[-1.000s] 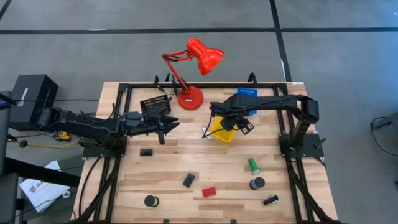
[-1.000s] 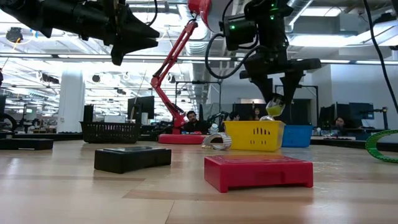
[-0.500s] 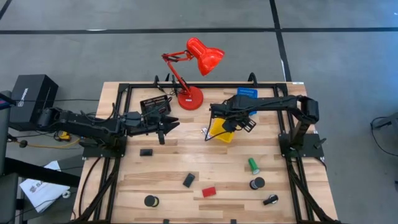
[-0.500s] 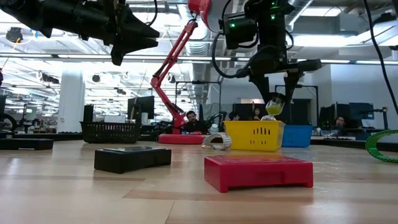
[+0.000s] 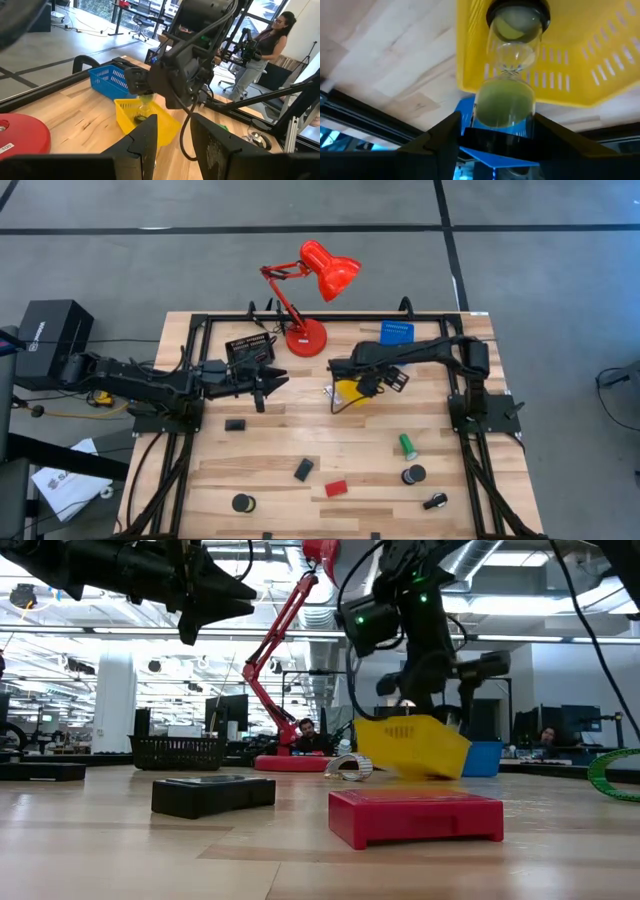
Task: Pick & Place Office items
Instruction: Put the light green hourglass into the yellow bin
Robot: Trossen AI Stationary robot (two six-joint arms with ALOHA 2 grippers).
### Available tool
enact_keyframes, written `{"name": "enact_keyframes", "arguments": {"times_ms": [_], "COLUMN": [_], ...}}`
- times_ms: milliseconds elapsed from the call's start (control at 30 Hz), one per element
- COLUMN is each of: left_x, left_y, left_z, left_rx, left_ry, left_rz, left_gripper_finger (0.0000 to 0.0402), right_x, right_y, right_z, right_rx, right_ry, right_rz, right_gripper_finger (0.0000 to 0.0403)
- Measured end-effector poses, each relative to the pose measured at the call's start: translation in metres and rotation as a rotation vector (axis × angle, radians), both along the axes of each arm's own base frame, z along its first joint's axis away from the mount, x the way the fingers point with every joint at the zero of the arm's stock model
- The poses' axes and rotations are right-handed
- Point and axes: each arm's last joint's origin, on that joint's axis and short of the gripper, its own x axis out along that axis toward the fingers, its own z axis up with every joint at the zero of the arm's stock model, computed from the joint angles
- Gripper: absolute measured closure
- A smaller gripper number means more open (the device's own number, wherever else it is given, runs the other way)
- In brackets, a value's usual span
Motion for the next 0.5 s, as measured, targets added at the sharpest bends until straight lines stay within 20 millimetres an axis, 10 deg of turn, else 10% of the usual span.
{"name": "enact_keyframes", "arguments": {"times_ms": [500], "left_x": [0.000], "left_y": [0.000], "left_z": [0.000], "left_rx": [0.000], "left_ry": [0.002], "left_rz": [0.000], "left_gripper_finger": [0.0289], "right_x": [0.006], "right_y": [0.018], "right_z": [0.007], "right_rx": [0.009], "right_ry": [-0.003], "right_rz": [0.100], "right_gripper_finger": [0.0186]}}
